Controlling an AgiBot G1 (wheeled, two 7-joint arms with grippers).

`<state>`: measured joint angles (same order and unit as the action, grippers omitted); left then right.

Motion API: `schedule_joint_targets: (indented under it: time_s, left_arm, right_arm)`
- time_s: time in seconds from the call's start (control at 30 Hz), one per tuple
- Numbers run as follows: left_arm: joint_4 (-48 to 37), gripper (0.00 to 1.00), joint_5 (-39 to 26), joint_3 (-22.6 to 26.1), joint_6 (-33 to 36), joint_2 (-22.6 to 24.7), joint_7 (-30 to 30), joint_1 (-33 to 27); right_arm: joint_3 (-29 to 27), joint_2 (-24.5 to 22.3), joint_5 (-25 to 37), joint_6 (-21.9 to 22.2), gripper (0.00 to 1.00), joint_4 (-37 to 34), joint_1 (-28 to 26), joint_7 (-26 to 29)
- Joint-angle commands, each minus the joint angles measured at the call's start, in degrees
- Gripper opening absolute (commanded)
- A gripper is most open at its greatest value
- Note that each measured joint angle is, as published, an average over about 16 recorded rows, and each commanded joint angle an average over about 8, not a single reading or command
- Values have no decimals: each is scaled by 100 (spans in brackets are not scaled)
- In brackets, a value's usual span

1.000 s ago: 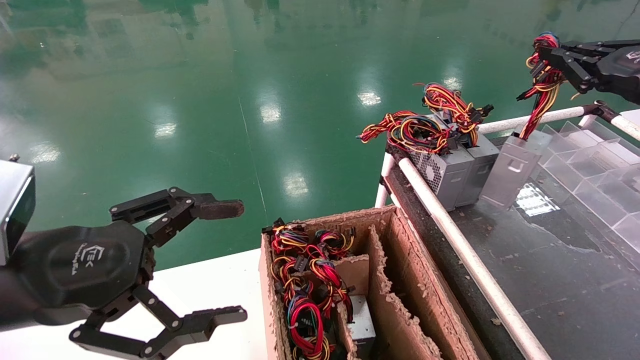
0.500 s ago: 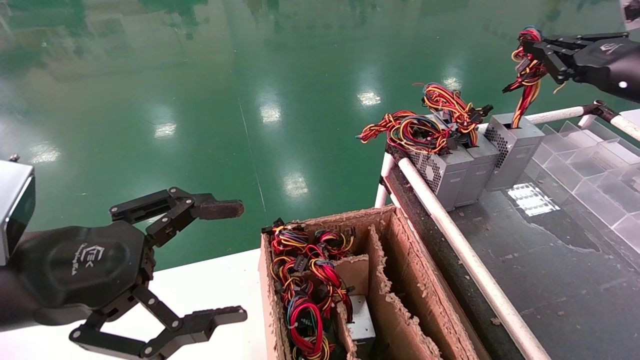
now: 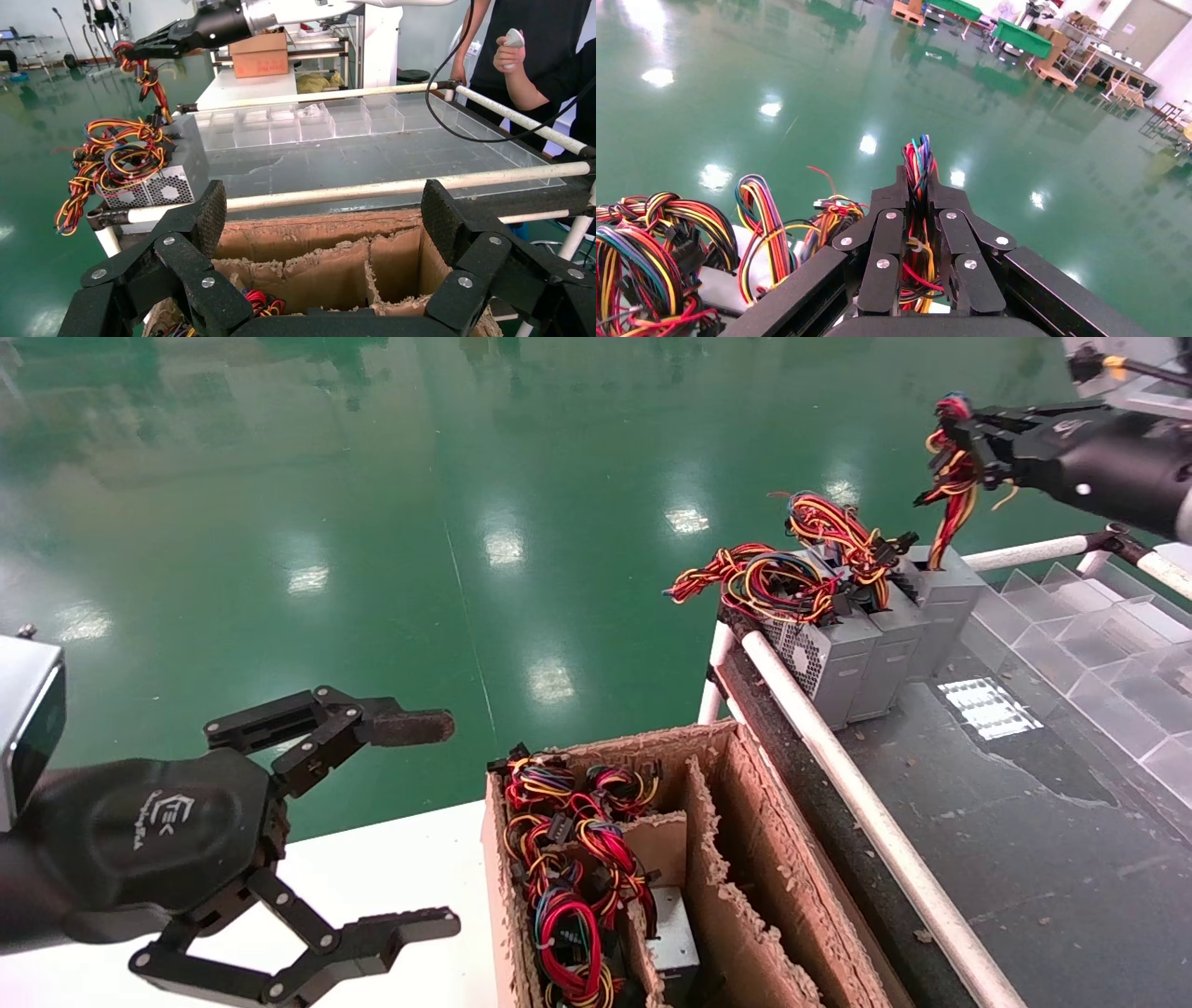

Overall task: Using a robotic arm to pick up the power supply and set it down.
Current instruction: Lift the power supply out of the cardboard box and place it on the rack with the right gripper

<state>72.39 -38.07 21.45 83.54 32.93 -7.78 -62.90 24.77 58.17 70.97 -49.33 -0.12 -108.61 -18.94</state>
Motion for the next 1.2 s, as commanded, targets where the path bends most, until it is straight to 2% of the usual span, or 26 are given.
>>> schedule_joint_targets:
  time_s: [0.03, 0.8, 0.83, 1.07, 1.1, 1.2]
  left_arm:
    - [0, 100, 0, 0, 0, 0, 0, 0]
    - [0, 100, 1, 1, 0, 0, 1, 0]
    - [0, 100, 1, 1, 0, 0, 1, 0]
    - [0, 100, 1, 1, -1, -1, 1, 0]
    - [0, 100, 1, 2, -1, -1, 1, 0]
    - [0, 100, 1, 2, -1, -1, 1, 0]
  right_arm:
    - [4, 85, 5, 105, 0, -4, 7, 3]
    - [66, 790, 99, 1262, 0, 70, 141, -409]
    - [60, 807, 91, 1308, 4, 70, 156, -427]
    - [19, 881, 33, 1506, 91, 83, 232, -541]
    - [13, 885, 25, 1520, 100, 82, 239, -552]
    - [-6, 888, -2, 1547, 100, 76, 250, -572]
